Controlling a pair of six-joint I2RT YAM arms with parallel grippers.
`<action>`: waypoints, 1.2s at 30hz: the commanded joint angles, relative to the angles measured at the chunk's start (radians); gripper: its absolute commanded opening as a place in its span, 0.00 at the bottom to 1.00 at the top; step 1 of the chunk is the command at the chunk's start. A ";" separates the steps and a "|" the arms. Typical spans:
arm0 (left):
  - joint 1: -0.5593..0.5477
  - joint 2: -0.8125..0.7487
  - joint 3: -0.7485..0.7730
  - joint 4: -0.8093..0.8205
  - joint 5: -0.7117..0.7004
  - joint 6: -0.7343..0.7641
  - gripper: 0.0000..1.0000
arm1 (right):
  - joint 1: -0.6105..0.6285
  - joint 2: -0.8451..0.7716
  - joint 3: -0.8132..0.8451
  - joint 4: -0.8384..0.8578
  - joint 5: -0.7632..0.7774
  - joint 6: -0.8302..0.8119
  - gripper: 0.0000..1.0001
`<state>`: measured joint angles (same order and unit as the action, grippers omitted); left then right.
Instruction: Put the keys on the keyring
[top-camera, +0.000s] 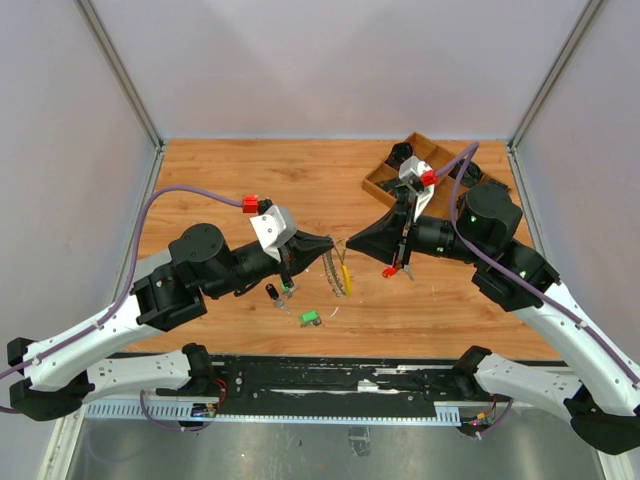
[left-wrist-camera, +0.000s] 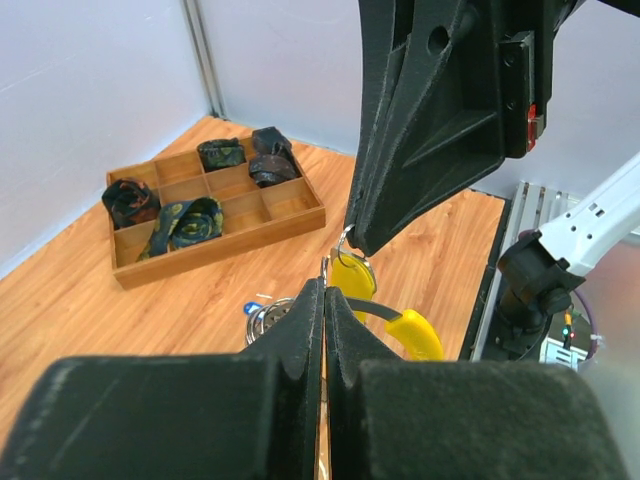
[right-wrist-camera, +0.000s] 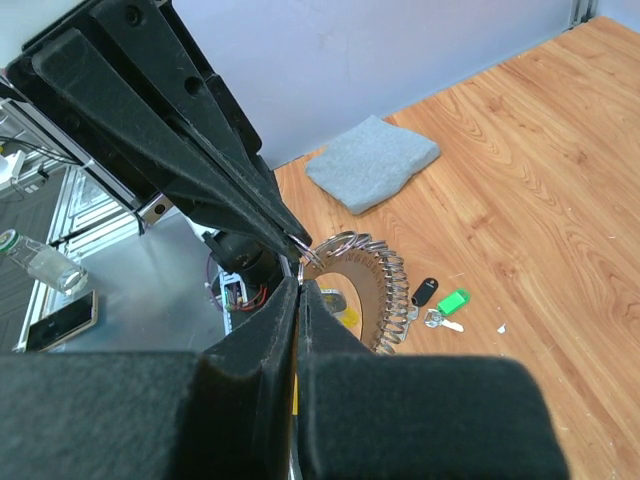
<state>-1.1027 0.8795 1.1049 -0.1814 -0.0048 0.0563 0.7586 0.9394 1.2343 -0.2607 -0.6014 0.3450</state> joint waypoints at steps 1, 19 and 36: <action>-0.006 -0.013 -0.001 0.059 0.009 -0.001 0.01 | -0.001 -0.006 -0.012 0.076 -0.014 0.044 0.01; -0.006 -0.017 -0.006 0.072 0.023 -0.006 0.00 | -0.001 -0.001 -0.015 0.043 0.039 0.063 0.01; -0.006 -0.023 -0.006 0.072 0.017 -0.005 0.01 | -0.003 0.004 -0.013 -0.020 0.120 0.078 0.01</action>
<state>-1.1027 0.8761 1.0992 -0.1730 0.0109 0.0559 0.7586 0.9428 1.2228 -0.2657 -0.5251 0.4007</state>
